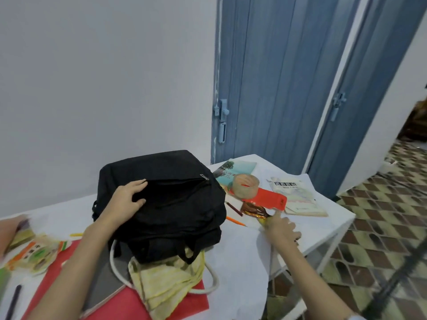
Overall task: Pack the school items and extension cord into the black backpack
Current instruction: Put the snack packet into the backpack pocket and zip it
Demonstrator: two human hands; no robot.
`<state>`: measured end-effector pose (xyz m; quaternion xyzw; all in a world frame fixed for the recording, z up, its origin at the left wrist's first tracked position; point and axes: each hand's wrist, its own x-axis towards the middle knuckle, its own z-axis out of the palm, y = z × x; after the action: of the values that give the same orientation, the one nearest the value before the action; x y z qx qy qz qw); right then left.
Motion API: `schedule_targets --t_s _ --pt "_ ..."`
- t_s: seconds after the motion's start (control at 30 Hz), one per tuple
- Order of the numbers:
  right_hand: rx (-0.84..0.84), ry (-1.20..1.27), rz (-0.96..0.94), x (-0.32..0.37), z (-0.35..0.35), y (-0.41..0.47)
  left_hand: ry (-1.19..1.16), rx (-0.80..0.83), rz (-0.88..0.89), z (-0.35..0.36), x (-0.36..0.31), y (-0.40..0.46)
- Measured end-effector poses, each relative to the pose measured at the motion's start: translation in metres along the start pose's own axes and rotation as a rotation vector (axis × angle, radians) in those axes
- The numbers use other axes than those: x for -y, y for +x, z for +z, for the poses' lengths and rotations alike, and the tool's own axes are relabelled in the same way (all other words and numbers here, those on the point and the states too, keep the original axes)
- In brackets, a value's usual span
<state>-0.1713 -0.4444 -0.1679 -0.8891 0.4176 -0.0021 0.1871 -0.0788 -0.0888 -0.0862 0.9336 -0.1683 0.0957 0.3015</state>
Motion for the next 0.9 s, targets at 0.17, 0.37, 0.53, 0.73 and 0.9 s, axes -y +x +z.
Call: schedule_targets --t_s 0.17,0.37,0.53,0.73,0.9 --pt "-0.07 0.227 -0.118 0.011 -0.026 0.003 -0.045 -0.077 0.041 -0.002 0.002 -0.005" --pt "-0.161 0.463 -0.534 0.069 -0.08 -0.042 0.009 -0.232 0.07 -0.009 -0.007 -0.008" --pt "0.109 0.508 -1.177 0.136 -0.076 -0.095 0.037 -0.261 0.114 -0.019 -0.013 -0.005" --pt "-0.342 0.108 -1.498 0.18 -0.02 -0.091 0.065 -0.345 0.141 -0.028 -0.009 -0.014" --pt "-0.421 0.057 -1.114 0.171 -0.009 -0.067 0.332 -0.102 0.049 -0.034 -0.027 -0.01"
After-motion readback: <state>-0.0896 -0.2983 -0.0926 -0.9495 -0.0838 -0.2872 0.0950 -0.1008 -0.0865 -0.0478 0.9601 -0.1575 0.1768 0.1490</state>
